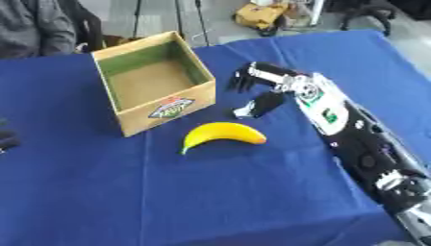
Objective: Pick up objects on the table and place them in the box.
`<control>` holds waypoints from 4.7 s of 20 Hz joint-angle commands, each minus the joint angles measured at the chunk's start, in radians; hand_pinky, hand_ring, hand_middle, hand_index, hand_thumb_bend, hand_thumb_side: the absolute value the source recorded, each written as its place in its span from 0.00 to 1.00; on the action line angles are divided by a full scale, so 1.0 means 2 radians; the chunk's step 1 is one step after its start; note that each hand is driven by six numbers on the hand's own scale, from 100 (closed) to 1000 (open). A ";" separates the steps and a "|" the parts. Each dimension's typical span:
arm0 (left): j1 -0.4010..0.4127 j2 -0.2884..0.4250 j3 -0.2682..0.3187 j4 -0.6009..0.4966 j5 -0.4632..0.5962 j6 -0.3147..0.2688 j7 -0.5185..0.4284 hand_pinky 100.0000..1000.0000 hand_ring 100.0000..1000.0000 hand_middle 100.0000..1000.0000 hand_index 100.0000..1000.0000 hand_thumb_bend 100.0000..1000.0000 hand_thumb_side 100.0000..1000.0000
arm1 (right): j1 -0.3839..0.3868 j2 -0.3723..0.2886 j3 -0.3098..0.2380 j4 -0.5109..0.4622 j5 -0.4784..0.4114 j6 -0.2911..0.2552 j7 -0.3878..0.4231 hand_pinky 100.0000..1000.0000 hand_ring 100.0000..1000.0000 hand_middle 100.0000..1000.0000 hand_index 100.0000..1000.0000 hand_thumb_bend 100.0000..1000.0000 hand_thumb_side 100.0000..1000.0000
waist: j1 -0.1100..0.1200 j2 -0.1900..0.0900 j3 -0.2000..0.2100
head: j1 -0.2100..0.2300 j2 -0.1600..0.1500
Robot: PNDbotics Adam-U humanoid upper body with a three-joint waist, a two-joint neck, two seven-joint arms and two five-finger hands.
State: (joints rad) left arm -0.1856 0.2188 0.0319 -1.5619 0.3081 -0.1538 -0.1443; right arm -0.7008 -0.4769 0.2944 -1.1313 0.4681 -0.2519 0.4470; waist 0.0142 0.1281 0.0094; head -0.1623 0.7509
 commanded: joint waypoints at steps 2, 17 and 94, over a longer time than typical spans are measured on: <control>-0.006 0.006 -0.002 -0.007 0.001 -0.001 -0.002 0.70 0.70 0.70 0.55 0.18 1.00 | -0.012 0.002 0.001 0.011 0.035 -0.015 -0.009 0.68 0.65 0.63 0.71 0.44 0.40 | 0.000 -0.008 0.001 | -0.002 0.004; -0.006 0.006 -0.003 -0.007 0.000 0.000 -0.003 0.70 0.70 0.70 0.55 0.18 1.00 | -0.008 0.016 0.016 -0.004 0.152 -0.050 -0.019 0.66 0.63 0.63 0.72 0.45 0.42 | 0.000 -0.009 0.001 | -0.005 0.007; -0.006 0.004 -0.003 -0.007 0.001 0.000 -0.003 0.70 0.70 0.71 0.55 0.18 1.00 | -0.010 0.034 0.008 0.023 0.220 -0.067 -0.041 0.51 0.43 0.45 0.59 0.16 0.29 | 0.000 -0.011 0.001 | -0.012 0.007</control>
State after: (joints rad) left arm -0.1861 0.2184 0.0281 -1.5618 0.3088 -0.1534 -0.1481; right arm -0.7041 -0.3830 0.3145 -1.0640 0.9047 -0.3869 0.3700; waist 0.0136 0.1217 0.0120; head -0.1837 0.7558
